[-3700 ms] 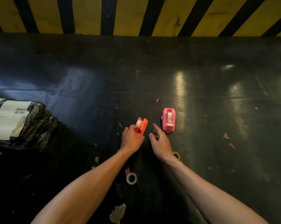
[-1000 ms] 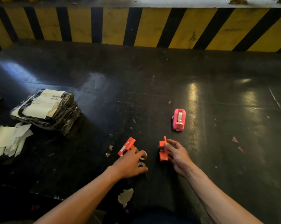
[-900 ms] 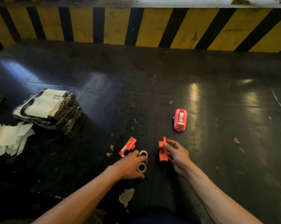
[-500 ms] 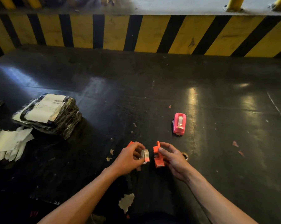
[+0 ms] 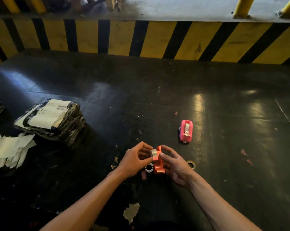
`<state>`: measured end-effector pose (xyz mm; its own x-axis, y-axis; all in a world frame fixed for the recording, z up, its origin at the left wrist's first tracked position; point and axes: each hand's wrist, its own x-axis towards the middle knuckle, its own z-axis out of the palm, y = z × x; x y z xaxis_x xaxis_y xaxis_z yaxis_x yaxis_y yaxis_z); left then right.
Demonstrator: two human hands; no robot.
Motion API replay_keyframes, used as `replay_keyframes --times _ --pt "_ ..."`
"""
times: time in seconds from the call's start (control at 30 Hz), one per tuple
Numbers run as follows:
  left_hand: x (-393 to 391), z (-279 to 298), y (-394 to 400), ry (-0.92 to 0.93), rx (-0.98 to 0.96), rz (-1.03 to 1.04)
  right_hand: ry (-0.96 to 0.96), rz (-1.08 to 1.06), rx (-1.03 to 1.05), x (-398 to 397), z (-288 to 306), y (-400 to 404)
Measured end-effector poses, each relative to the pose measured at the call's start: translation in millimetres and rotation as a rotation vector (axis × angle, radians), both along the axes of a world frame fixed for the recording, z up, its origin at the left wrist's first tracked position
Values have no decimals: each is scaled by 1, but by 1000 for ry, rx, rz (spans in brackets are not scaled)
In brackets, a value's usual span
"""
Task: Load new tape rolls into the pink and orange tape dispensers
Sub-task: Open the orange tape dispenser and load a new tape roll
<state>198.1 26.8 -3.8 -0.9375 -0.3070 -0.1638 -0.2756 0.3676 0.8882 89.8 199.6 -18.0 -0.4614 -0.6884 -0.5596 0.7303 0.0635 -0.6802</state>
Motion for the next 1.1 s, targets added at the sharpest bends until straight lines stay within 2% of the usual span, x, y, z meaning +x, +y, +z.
replay_keyframes --times 0.17,0.43,0.6,0.7,0.8,0.9,1.1 --pt "-1 0 3 -24 26 -20 -27 56 17 -1 -1 -2" --pt "-7 -4 7 -40 -63 -61 -67 12 70 -3 -9 3" --pt "-10 -4 2 -83 -82 -169 -117 -50 69 -3 -21 6" --pt "-11 -9 -7 -92 -218 -46 -145 -97 79 -5 -26 8" --pt "-12 -21 -22 -300 -405 47 -162 -108 76 -9 -25 10" --pt "-9 -28 -32 -519 -480 -37 -158 -117 79 -11 -25 11" --pt "-8 -32 -31 -567 -474 -40 -147 -107 89 -7 -26 12"
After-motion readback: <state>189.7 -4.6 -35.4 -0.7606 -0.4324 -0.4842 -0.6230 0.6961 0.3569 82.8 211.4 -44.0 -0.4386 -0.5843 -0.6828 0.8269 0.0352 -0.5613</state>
